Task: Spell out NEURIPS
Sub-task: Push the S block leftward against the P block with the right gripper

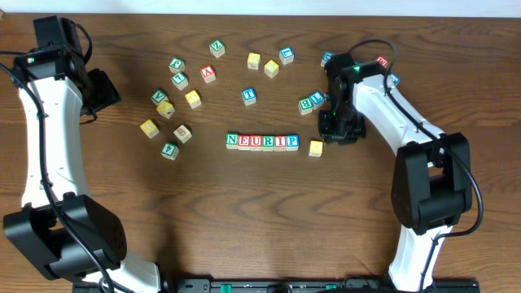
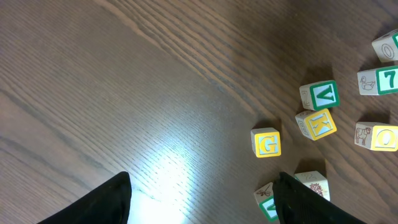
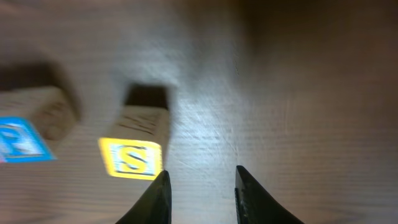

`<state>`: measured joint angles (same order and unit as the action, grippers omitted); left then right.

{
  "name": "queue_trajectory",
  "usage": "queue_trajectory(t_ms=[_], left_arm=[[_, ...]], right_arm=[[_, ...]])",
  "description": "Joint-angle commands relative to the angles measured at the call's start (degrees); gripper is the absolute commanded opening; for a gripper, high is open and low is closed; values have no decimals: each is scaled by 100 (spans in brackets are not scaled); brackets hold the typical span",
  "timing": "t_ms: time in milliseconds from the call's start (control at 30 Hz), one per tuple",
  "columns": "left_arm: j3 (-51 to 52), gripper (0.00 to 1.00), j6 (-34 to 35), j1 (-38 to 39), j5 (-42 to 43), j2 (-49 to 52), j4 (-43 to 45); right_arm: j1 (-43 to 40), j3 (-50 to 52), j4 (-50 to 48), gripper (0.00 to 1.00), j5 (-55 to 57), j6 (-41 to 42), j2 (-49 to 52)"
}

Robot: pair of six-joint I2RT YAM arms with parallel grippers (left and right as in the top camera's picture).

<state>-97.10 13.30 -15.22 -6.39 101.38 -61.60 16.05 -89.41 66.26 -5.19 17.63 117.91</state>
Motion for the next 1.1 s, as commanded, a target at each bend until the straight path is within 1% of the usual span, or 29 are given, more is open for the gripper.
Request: queue_trajectory(t_ms=[0, 233, 267, 567, 633, 700, 900, 1067], left_arm=[[-63, 72, -9, -13, -72, 22, -31], [-63, 71, -9, -13, -72, 22, -31], [-63, 72, -9, -13, -72, 22, -31], [-63, 72, -9, -13, -72, 22, -31], [-63, 72, -9, -13, -72, 22, -31], [-63, 72, -9, -13, -72, 22, -31], [-63, 72, -9, -13, -72, 22, -31], [-63, 72, -9, -13, -72, 22, -31]], right_arm=[[-13, 352, -37, 27, 2, 278, -59], [144, 831, -409, 25, -293, 273, -59], [184, 861, -483, 26, -293, 273, -59], [417, 872, -1058, 30, -199, 240, -59], [463, 872, -1158, 30, -181, 118, -59], [505, 872, -1180, 30, -151, -15, -59], [511, 870, -1056, 26, 13, -7, -59], [376, 870, -1058, 27, 101, 146, -59]])
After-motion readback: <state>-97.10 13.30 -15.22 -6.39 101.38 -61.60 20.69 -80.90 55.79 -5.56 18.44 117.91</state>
